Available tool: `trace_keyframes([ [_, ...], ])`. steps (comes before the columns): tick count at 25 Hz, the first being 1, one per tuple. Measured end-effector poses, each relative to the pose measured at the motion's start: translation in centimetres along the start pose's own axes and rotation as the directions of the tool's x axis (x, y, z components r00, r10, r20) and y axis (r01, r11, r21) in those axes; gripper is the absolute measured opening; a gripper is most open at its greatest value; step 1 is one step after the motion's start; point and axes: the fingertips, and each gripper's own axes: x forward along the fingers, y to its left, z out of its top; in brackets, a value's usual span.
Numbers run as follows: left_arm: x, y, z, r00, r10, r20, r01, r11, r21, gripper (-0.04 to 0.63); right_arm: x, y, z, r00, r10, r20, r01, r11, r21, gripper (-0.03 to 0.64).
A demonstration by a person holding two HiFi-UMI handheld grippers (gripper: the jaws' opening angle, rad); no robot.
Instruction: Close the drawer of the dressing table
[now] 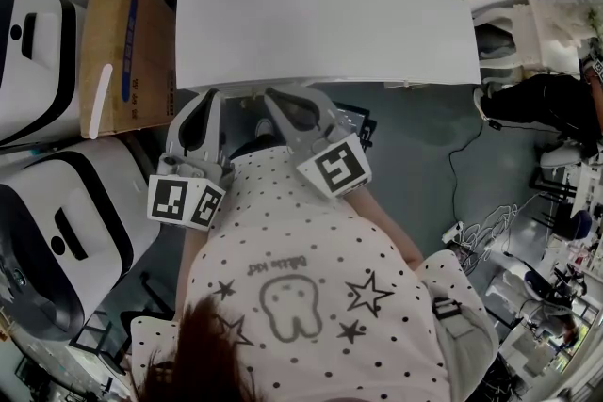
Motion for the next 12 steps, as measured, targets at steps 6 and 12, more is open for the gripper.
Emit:
trace_keyframes([
  [6,0.17,0.28,0.16,1.0,0.0,-0.005,0.0,1.0,-0.004,0.003,0.09,-0.22,0.34,1.0,-0.012,0.012,0.012,1.0,0.004,-0.005],
  [12,0.56,0.38,-0.34,0.999,-0.011,-0.033,0.011,1.0,-0.004,0.003,0.24,-0.14,-0.09,1.0,-0.017,-0.008,0.017,1.0,0.022,-0.005],
])
